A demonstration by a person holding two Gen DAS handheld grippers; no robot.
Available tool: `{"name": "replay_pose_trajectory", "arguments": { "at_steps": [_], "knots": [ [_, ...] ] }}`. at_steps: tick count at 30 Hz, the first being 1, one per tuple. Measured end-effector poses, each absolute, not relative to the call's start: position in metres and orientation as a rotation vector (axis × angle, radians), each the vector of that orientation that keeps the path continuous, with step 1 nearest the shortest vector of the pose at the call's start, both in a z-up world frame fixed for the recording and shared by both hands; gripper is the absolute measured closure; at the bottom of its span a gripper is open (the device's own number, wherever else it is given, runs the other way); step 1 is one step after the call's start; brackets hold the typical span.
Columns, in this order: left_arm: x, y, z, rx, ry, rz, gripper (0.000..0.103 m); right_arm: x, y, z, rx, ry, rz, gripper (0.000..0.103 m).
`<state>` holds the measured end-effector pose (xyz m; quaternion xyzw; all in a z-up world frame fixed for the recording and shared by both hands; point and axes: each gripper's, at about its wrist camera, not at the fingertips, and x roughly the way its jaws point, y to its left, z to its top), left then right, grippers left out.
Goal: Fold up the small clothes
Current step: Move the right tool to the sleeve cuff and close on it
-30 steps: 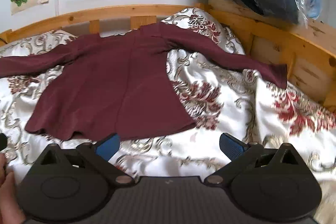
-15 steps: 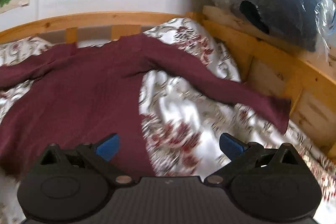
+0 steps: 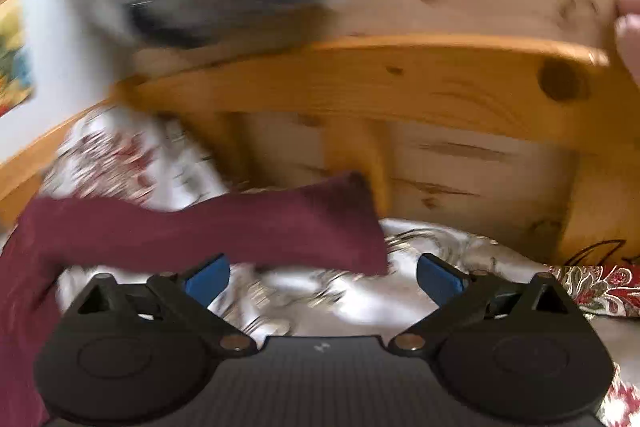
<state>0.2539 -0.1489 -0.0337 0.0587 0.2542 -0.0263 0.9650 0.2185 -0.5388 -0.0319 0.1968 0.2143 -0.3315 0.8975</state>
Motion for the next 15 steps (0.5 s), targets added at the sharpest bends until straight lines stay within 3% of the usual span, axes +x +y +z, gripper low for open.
{"name": "replay_pose_trajectory", "arguments": {
  "at_steps": [3,5,12,14,15],
  "knots": [
    [0.265,-0.157,-0.043,0.084,0.532,-0.067,0.001,0.226,-0.562,-0.040,0.436,0.427,-0.741,0.013],
    [0.271,-0.163,-0.047,0.081,0.542,-0.070,0.001,0.231,-0.577,-0.049,0.476,0.437,-0.767,0.030],
    [0.279,-0.176,-0.052,0.092,0.539,-0.085,0.001,0.233,-0.588,-0.068,0.552,0.483,-0.711,0.073],
    [0.278,-0.176,-0.050,0.089,0.536,-0.090,0.001,0.234,-0.585,-0.069,0.558,0.476,-0.706,0.094],
    [0.278,-0.176,-0.049,0.088,0.534,-0.092,0.001,0.233,-0.585,-0.069,0.562,0.465,-0.704,0.095]
  ]
}}
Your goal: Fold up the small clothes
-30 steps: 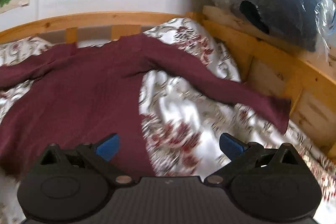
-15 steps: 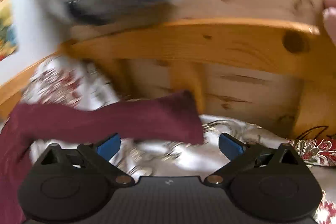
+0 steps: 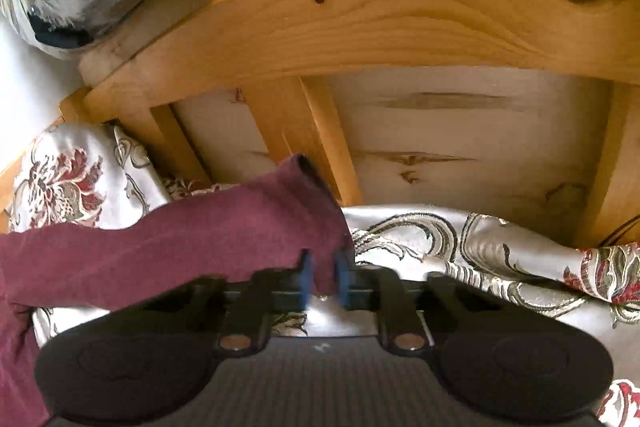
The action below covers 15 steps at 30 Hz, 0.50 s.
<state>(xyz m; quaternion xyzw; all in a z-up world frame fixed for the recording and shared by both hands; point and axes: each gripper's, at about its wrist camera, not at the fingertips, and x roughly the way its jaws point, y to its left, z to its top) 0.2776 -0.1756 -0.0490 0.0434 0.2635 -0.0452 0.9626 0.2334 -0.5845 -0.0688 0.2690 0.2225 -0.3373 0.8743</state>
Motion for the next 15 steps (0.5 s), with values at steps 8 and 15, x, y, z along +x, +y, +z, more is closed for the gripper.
{"name": "replay_pose_trajectory", "arguments": {
  "at_steps": [8,15],
  "knots": [
    [0.274,-0.161,-0.031,0.076,0.515,-0.061,0.001,0.231,-0.542,-0.032,0.418,0.292,-0.626,0.098],
    [0.283,-0.123,-0.013,0.004,0.540,0.020,0.001,0.271,-0.417,0.023,0.034,0.180,-0.277,0.098]
  ]
}}
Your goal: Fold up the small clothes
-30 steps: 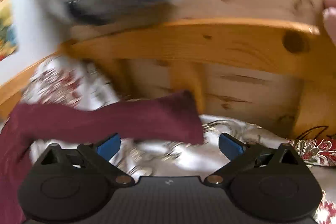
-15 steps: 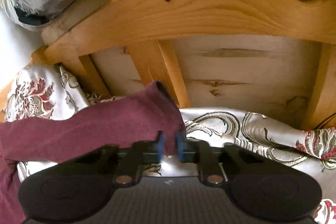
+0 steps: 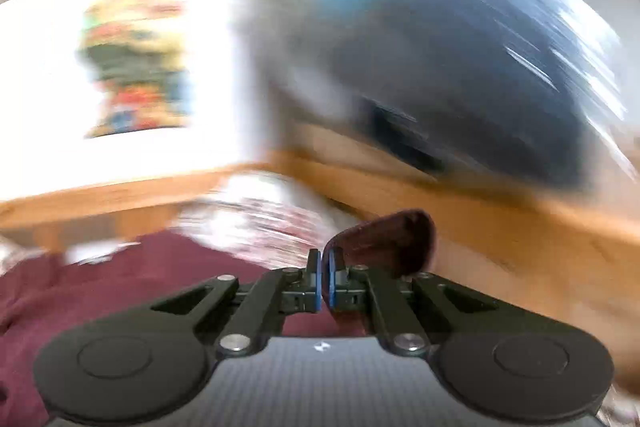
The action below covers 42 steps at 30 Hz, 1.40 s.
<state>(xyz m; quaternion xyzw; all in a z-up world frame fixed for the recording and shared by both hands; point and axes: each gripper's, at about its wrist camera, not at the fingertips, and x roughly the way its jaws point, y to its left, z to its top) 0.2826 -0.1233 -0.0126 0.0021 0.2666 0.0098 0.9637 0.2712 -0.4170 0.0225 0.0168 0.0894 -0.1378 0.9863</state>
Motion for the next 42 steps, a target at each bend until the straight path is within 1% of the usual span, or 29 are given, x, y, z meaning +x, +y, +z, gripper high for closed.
{"name": "replay_pose_trajectory", "arguments": {
  "at_steps": [5,10,15,21,22,24,25,26,31,36,37,39,40,41,42],
  "knots": [
    [0.272,-0.079,-0.007,-0.144,0.511,0.053,0.001,0.277,-0.316,0.030,-0.183,0.127,0.049,0.098],
    [0.262,-0.045,-0.009,-0.177,0.484,0.136,0.001,0.260,-0.229,0.001,-0.412,0.121,0.304,0.098],
    [0.257,-0.020,-0.012,-0.194,0.460,0.186,0.001,0.241,-0.194,-0.032,-0.534,0.181,0.458,0.098],
    [0.259,-0.007,-0.014,-0.230,0.456,0.201,0.001,0.230,-0.170,-0.063,-0.660,0.227,0.581,0.097],
    [0.259,-0.006,-0.013,-0.234,0.451,0.198,0.001,0.228,-0.171,-0.066,-0.662,0.234,0.591,0.093],
    [0.258,-0.004,-0.011,-0.239,0.435,0.191,0.001,0.223,-0.180,-0.065,-0.626,0.256,0.609,0.077],
    [0.258,-0.004,-0.009,-0.242,0.426,0.187,0.001,0.222,-0.188,-0.063,-0.595,0.270,0.610,0.057],
    [0.258,-0.004,-0.007,-0.245,0.415,0.180,0.001,0.224,-0.196,-0.058,-0.557,0.282,0.612,0.046],
    [0.262,-0.021,0.000,-0.224,0.376,0.095,0.001,0.241,-0.263,-0.032,-0.388,0.345,0.440,0.037],
    [0.290,-0.078,0.003,-0.149,0.375,-0.135,0.001,0.276,-0.351,-0.026,-0.105,0.408,0.109,0.036],
    [0.298,-0.093,0.003,-0.127,0.376,-0.192,0.001,0.285,-0.368,-0.025,-0.063,0.415,0.057,0.037],
    [0.316,-0.123,0.001,-0.087,0.379,-0.301,0.001,0.292,-0.401,-0.029,0.025,0.422,-0.020,0.043],
    [0.325,-0.137,-0.002,-0.071,0.383,-0.352,0.001,0.293,-0.414,-0.031,0.062,0.422,-0.045,0.048],
    [0.336,-0.152,-0.004,-0.053,0.392,-0.411,0.002,0.297,-0.422,-0.033,0.088,0.420,-0.059,0.053],
    [0.348,-0.166,-0.006,-0.035,0.406,-0.467,0.004,0.297,-0.430,-0.033,0.111,0.415,-0.067,0.055]
  ]
}}
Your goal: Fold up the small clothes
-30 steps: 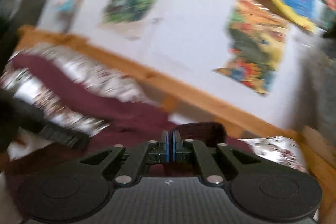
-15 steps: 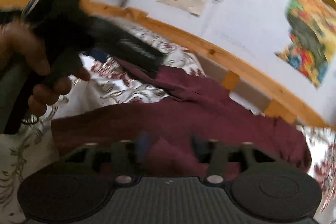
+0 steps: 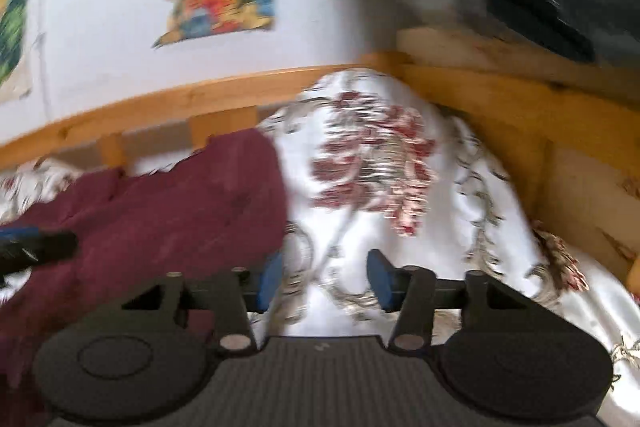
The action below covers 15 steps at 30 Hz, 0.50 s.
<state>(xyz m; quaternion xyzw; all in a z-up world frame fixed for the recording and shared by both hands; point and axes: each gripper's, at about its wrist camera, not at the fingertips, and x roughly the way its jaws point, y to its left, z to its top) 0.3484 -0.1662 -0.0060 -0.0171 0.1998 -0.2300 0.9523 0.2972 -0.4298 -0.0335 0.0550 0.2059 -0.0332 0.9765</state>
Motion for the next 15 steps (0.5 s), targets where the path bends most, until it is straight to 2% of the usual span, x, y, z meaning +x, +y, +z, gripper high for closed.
{"name": "replay_pose_trajectory", "arguments": {
  "at_steps": [4,6,8,9,11,15],
  "knots": [
    [0.394,-0.213,-0.019,0.035,0.476,-0.599,0.011,0.295,-0.451,-0.038,0.151,0.393,-0.072,0.057],
    [0.412,-0.231,-0.025,0.065,0.522,-0.638,0.021,0.301,-0.452,-0.038,0.165,0.390,-0.065,0.058],
    [0.428,-0.241,-0.030,0.076,0.573,-0.673,0.044,0.311,-0.451,-0.038,0.174,0.387,-0.057,0.058],
    [0.434,-0.245,-0.034,0.071,0.604,-0.705,0.052,0.314,-0.449,-0.038,0.176,0.383,-0.056,0.058],
    [0.438,-0.247,-0.036,0.078,0.651,-0.750,0.100,0.321,-0.446,-0.040,0.183,0.383,-0.054,0.058],
    [0.435,-0.229,-0.024,0.026,0.598,-0.736,0.100,0.331,-0.446,-0.050,0.219,0.384,-0.034,0.063]
  ]
}}
